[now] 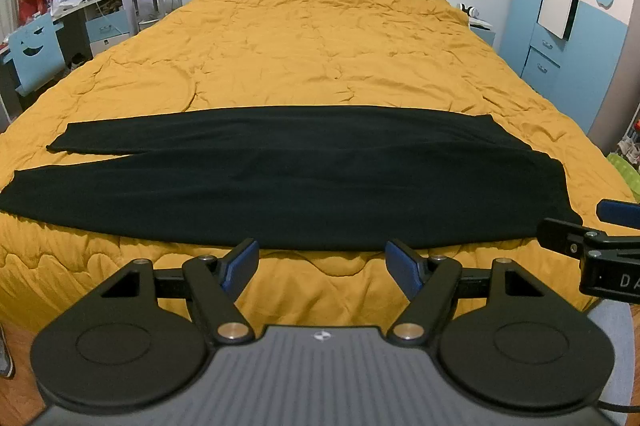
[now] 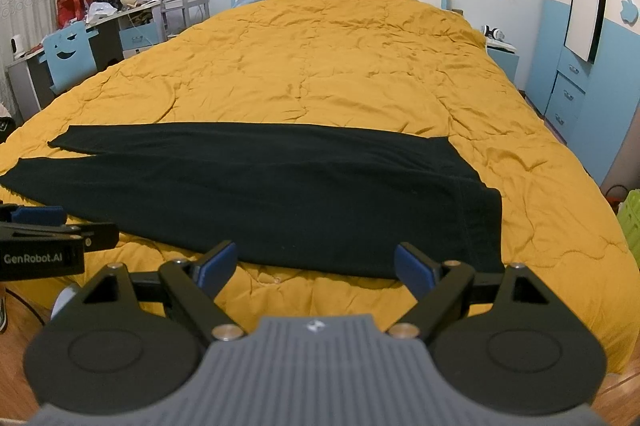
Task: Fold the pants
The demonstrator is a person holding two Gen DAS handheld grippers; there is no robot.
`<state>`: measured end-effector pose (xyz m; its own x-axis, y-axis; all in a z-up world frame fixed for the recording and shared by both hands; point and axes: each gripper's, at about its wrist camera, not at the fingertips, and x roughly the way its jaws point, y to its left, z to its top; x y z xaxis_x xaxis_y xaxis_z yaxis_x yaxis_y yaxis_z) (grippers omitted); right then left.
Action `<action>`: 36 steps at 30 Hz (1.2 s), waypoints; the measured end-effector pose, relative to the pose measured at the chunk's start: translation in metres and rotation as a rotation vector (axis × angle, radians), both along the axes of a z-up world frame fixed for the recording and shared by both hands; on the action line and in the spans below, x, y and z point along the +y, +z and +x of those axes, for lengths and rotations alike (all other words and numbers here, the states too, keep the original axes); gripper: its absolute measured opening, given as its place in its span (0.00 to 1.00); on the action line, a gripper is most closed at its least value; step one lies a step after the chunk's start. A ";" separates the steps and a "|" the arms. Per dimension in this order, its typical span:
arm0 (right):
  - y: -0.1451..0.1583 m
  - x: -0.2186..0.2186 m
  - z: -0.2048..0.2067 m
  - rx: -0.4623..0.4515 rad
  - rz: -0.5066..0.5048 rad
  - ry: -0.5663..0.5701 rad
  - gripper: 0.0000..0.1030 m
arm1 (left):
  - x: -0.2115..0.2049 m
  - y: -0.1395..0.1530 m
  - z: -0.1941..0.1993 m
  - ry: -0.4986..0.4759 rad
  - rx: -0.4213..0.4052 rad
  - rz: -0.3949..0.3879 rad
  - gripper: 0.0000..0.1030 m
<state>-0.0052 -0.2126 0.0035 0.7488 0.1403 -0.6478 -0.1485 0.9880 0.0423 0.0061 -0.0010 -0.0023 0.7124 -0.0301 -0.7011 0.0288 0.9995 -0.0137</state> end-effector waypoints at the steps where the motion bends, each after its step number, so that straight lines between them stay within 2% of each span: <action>1: 0.000 0.000 0.000 0.001 -0.001 0.000 0.80 | 0.000 0.000 0.000 0.000 0.000 0.000 0.82; 23: -0.001 -0.004 0.002 0.002 0.039 -0.012 0.80 | -0.004 0.000 -0.002 -0.006 0.002 0.001 0.82; 28: -0.001 -0.005 0.003 -0.010 0.014 -0.019 0.80 | -0.003 0.000 -0.001 -0.007 -0.001 0.001 0.82; 34: -0.015 -0.017 0.025 0.026 0.043 -0.015 0.80 | 0.018 0.000 0.020 -0.021 -0.017 -0.009 0.80; 36: -0.022 -0.030 0.038 0.000 0.064 -0.010 0.80 | 0.029 0.001 0.032 -0.029 -0.027 -0.002 0.79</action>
